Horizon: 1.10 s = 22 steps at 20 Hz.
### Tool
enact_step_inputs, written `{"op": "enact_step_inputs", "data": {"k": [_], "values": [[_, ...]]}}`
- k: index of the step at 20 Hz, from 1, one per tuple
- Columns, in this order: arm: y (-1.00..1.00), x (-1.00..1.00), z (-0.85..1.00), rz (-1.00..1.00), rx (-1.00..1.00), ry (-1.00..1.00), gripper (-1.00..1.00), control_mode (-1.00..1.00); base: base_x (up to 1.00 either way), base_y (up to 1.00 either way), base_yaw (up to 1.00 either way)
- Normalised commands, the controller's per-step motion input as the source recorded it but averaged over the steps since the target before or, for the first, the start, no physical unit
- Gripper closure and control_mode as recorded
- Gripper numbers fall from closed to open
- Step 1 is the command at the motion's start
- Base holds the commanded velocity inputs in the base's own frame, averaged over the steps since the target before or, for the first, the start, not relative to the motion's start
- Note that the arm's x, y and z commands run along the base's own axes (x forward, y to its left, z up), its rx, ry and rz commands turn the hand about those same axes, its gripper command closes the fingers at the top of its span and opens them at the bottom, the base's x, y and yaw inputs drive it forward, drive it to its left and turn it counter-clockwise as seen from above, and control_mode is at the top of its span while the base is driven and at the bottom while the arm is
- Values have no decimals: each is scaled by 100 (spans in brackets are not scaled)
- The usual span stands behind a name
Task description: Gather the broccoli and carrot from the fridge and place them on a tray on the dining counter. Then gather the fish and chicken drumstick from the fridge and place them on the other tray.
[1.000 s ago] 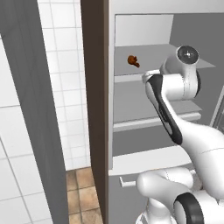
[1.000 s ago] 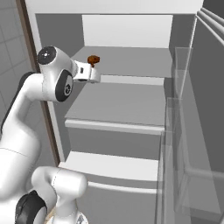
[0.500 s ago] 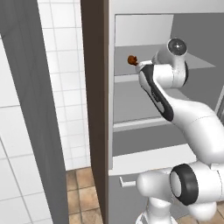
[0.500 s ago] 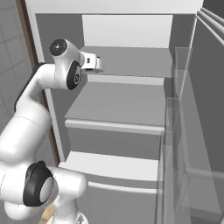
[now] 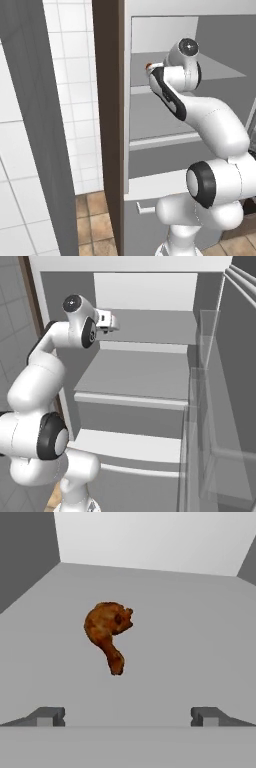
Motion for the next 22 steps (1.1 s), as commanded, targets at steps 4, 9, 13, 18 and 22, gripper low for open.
{"op": "enact_step_inputs", "data": {"k": [4,9,13,18,22], "values": [[8,64,-3,0,0,0,-100,-100,0,0,0],[3,54,-9,0,0,2,-100,-100,0,0,0],[2,21,-16,0,0,1,-100,-100,0,0,0],[8,15,-17,0,0,0,-100,-100,0,0,0],[10,21,-19,0,0,0,-100,-100,0,0,0]]}}
